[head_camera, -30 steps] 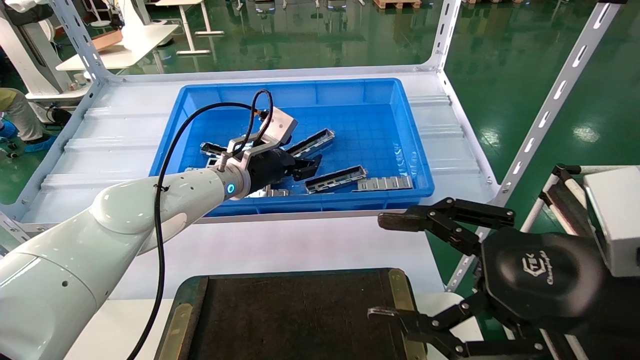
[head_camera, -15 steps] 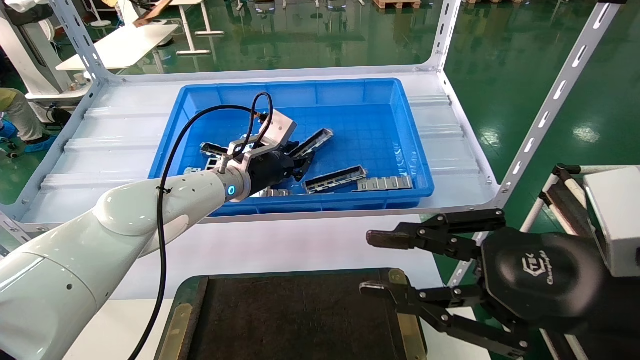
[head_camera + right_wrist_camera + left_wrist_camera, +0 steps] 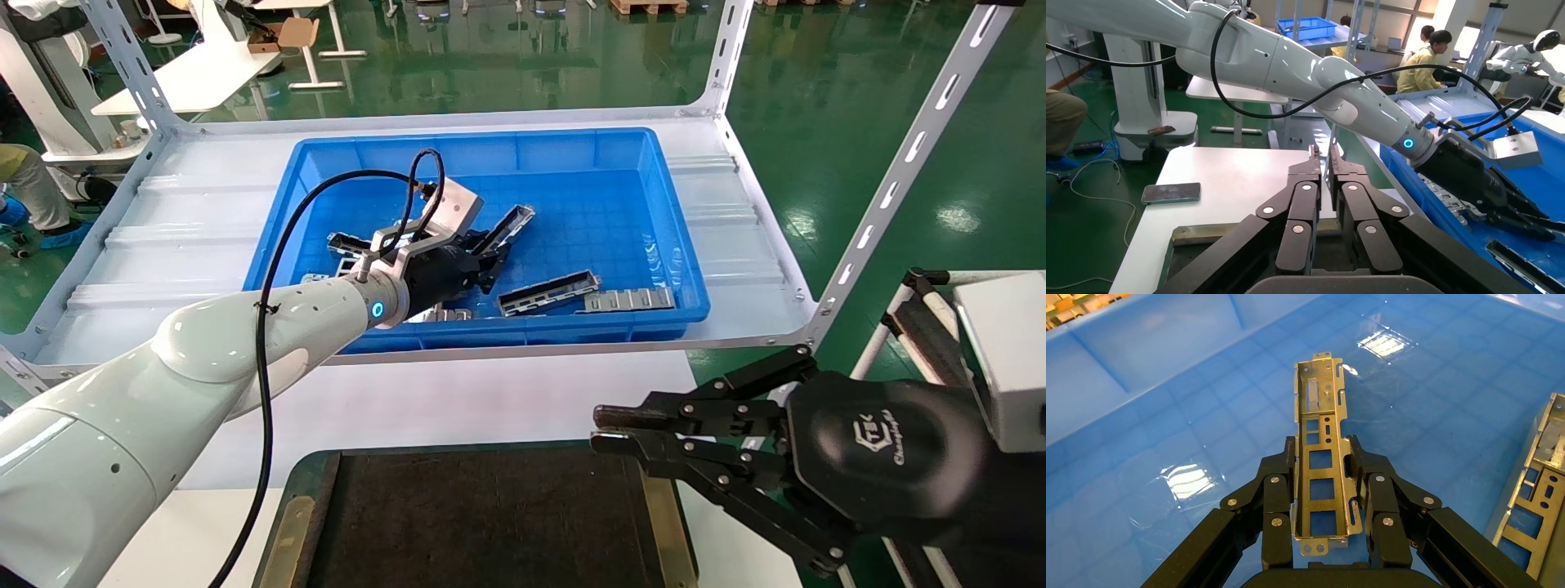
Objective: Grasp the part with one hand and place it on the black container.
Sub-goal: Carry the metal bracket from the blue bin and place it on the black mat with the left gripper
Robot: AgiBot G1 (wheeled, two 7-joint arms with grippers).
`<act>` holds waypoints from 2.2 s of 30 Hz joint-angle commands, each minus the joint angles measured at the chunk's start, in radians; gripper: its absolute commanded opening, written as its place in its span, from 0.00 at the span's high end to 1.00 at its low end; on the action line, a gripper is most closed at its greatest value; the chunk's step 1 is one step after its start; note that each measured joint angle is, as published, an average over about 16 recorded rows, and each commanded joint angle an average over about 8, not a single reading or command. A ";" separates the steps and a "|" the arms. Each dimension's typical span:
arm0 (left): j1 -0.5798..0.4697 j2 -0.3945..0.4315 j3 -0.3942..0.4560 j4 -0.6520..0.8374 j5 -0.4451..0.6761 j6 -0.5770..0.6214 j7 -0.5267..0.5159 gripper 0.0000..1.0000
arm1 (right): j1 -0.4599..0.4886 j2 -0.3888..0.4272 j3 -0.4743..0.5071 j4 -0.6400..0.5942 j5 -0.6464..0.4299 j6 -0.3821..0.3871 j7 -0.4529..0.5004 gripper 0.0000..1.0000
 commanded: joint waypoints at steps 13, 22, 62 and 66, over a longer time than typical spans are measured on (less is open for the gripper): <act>-0.071 -0.012 -0.026 0.013 -0.091 0.048 0.086 1.00 | 0.000 0.000 0.000 0.000 0.000 0.000 0.000 1.00; -0.125 -0.049 -0.116 0.033 -0.184 0.210 0.221 1.00 | 0.000 0.000 0.000 0.000 0.000 0.000 0.000 1.00; 0.214 -0.577 -0.092 -0.817 -0.275 0.461 0.035 1.00 | 0.000 0.000 0.000 0.000 0.000 0.000 0.000 1.00; 0.274 -0.605 -0.064 -0.894 -0.256 0.390 0.011 1.00 | 0.000 0.000 0.000 0.000 0.000 0.000 0.000 1.00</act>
